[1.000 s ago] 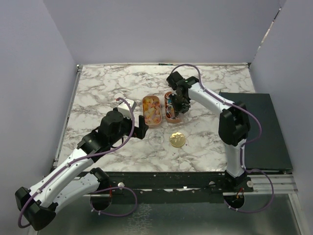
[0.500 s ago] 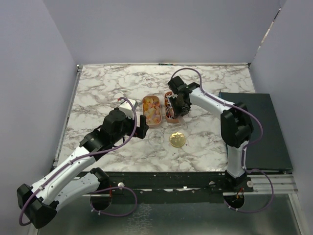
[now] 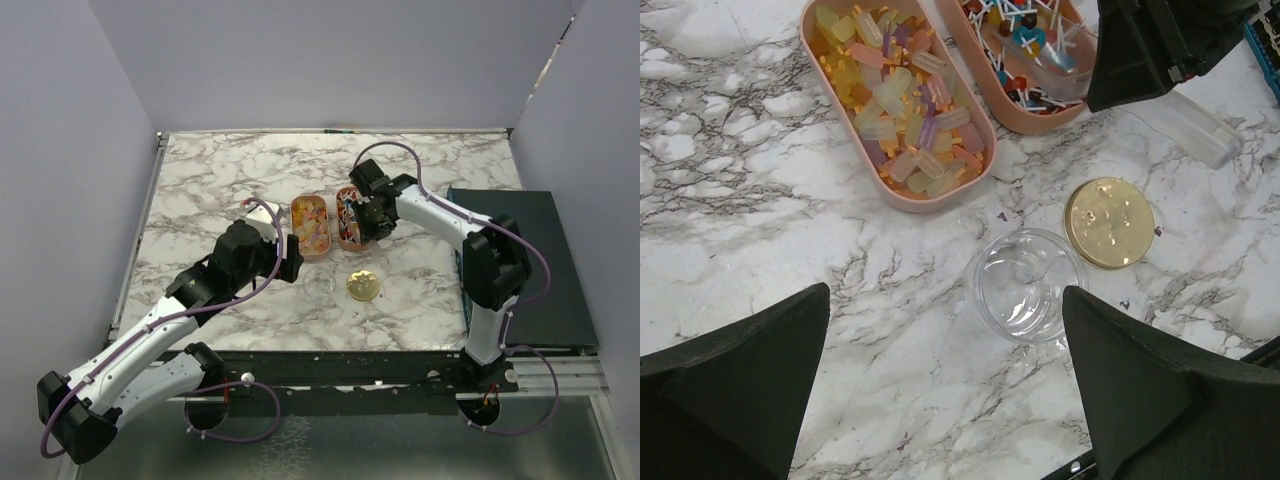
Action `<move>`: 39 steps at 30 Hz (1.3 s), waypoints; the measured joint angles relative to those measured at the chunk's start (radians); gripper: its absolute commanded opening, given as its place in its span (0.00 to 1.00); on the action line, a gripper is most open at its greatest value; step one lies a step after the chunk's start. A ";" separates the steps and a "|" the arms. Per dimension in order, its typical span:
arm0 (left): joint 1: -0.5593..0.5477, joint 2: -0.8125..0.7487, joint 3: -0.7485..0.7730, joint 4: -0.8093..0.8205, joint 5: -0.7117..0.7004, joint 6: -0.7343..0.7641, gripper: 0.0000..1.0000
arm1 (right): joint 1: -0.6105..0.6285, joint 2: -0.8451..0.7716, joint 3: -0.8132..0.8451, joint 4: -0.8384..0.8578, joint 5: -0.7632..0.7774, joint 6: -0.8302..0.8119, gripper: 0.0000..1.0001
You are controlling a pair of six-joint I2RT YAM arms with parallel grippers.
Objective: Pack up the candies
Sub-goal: Scoop the fake candies from the storage box.
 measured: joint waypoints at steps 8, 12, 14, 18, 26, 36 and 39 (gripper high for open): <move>0.000 0.012 0.000 -0.002 -0.014 0.000 0.99 | 0.000 -0.061 -0.070 0.039 0.000 -0.005 0.01; 0.000 0.022 0.000 -0.002 -0.016 0.000 0.99 | 0.000 -0.083 -0.106 0.076 0.000 -0.008 0.00; 0.000 0.025 0.000 -0.003 -0.017 0.001 0.99 | 0.000 -0.098 -0.125 0.093 0.000 -0.011 0.01; 0.000 0.027 0.000 -0.006 -0.019 0.003 0.99 | 0.000 -0.138 -0.169 0.131 0.000 -0.025 0.01; 0.000 0.031 0.000 -0.006 -0.035 0.003 0.99 | 0.003 -0.208 -0.256 0.206 0.000 -0.055 0.01; 0.000 0.033 0.000 -0.007 -0.051 0.004 0.99 | 0.010 -0.320 -0.374 0.304 0.001 -0.106 0.00; 0.000 0.033 0.000 -0.007 -0.058 0.004 0.99 | 0.014 -0.362 -0.408 0.338 0.000 -0.125 0.01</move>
